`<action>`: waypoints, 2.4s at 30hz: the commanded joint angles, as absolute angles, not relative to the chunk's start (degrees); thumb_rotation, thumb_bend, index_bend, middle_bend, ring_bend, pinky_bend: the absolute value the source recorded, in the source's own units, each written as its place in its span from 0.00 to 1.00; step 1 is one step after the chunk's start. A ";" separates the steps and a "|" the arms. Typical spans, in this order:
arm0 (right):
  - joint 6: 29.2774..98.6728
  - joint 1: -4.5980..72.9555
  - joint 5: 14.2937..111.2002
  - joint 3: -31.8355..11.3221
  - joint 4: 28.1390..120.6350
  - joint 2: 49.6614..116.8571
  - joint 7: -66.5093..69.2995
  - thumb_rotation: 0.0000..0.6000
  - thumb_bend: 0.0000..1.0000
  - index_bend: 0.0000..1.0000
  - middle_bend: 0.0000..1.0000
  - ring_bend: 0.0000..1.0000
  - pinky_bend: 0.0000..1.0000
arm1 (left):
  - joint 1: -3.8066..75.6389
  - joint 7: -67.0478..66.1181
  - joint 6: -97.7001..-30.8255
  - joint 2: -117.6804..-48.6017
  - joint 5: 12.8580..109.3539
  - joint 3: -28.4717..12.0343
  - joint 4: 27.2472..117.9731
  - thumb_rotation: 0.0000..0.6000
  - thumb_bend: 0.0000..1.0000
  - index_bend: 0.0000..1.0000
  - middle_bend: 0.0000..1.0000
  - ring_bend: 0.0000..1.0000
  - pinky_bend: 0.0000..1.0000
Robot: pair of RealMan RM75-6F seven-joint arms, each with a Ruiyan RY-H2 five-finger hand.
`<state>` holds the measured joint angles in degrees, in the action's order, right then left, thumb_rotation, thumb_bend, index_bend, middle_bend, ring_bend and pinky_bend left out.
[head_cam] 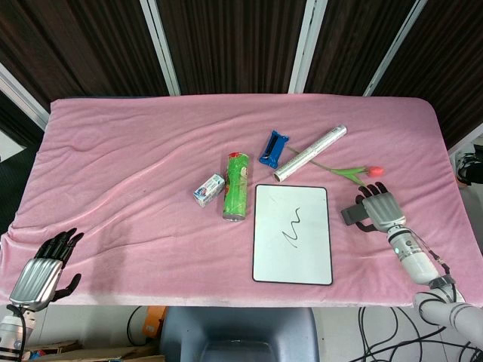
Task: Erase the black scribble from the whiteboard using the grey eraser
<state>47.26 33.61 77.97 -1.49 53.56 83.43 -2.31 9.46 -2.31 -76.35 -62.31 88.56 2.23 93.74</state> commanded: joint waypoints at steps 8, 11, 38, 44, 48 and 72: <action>48.17 33.29 77.23 -2.44 52.03 85.44 -4.46 1.00 0.42 0.72 0.45 0.42 0.47 | 9.50 -2.26 -76.39 -62.28 88.55 2.33 93.64 1.00 0.39 0.00 0.00 0.00 0.12; 49.19 32.93 76.86 -2.85 51.10 86.49 -5.80 1.00 0.42 0.81 0.53 0.51 0.53 | 9.51 -2.31 -76.41 -62.30 88.66 2.39 93.64 1.00 0.39 0.00 0.00 0.00 0.12; 48.90 42.61 67.28 -12.06 62.04 92.26 -26.61 1.00 0.42 0.99 0.68 0.67 0.61 | 9.72 -3.19 -76.19 -62.76 87.80 2.02 93.35 1.00 0.39 0.00 0.00 0.00 0.12; 48.36 45.00 64.44 -12.08 59.67 97.02 -32.43 1.00 0.42 0.99 0.68 0.67 0.61 | 9.22 -2.83 -77.43 -62.57 88.02 1.90 93.19 1.00 0.39 0.00 0.00 0.00 0.12; 48.69 45.16 63.84 -11.67 58.81 97.92 -33.40 1.00 0.42 0.99 0.68 0.67 0.61 | 8.96 -3.48 -77.98 -62.88 88.42 2.05 93.15 1.00 0.39 0.00 0.00 0.00 0.12; 52.63 40.84 73.06 -2.82 70.35 93.21 -31.23 1.00 0.42 0.99 0.68 0.67 0.61 | 9.06 -4.92 -77.53 -63.23 88.58 2.27 93.47 1.00 0.39 0.00 0.00 0.00 0.12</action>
